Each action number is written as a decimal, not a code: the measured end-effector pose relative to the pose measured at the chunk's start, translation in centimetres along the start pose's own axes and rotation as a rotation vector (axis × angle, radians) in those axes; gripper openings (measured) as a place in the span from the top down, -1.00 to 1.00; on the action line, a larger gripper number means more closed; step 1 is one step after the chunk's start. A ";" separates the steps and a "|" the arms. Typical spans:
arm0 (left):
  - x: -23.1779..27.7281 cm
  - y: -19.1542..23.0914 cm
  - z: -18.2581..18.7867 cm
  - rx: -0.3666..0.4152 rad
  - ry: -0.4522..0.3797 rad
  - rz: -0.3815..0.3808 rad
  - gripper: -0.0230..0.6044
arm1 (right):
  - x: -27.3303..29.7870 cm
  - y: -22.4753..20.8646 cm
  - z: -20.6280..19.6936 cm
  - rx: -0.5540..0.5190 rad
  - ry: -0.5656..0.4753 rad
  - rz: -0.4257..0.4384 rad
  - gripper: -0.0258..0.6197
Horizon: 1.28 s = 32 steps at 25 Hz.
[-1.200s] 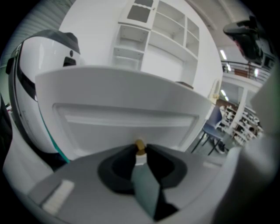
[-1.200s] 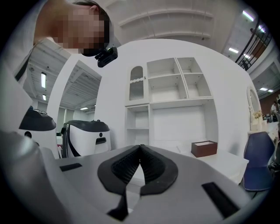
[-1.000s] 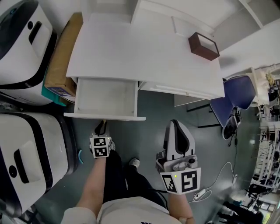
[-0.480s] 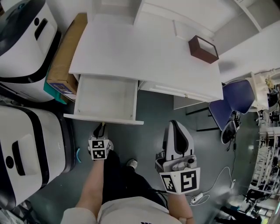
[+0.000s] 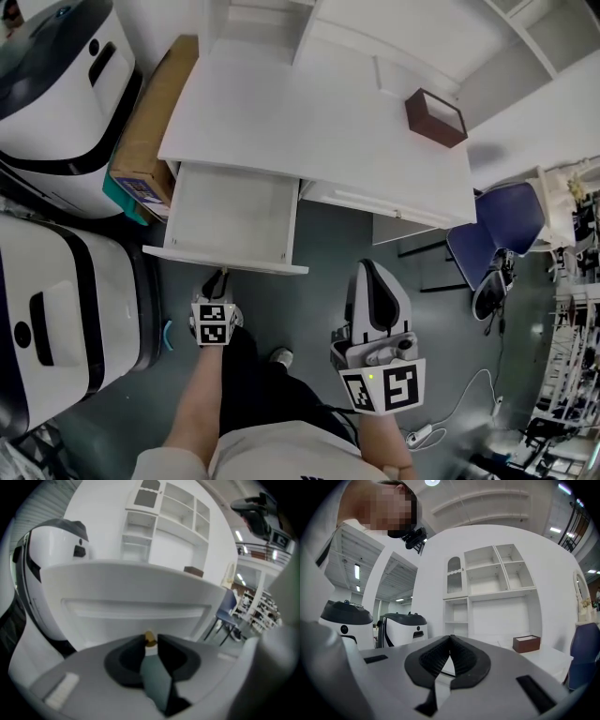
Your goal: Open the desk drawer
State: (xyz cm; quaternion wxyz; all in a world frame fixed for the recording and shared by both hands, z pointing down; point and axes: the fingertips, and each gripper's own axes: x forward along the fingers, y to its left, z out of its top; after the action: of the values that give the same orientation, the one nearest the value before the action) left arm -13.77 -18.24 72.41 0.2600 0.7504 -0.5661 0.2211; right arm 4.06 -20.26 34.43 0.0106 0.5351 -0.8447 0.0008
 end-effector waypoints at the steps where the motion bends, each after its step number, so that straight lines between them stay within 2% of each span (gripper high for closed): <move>1: -0.3 0.0 0.3 0.010 -0.008 -0.002 0.67 | 0.0 0.1 0.1 0.001 -0.002 0.003 0.92; 5: -2.2 0.0 1.7 0.037 -0.044 -0.003 0.91 | -0.4 0.8 0.1 0.001 -0.005 0.016 0.92; 16: -9.4 -0.1 7.6 0.013 -0.216 0.012 0.91 | -2.0 1.7 0.5 -0.024 0.000 0.062 0.92; 27: -16.2 -2.4 14.0 0.055 -0.373 -0.015 0.91 | -3.6 1.9 1.7 -0.040 -0.021 0.098 0.92; 32: -19.2 -3.1 17.0 0.015 -0.469 -0.009 0.91 | -4.3 1.3 2.5 -0.040 -0.042 0.096 0.92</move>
State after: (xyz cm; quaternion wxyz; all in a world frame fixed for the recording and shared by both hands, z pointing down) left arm -15.12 -14.30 46.87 0.1167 0.7857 -0.6059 0.0440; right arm 4.65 -15.86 31.86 0.0037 0.4936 -0.8692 -0.0269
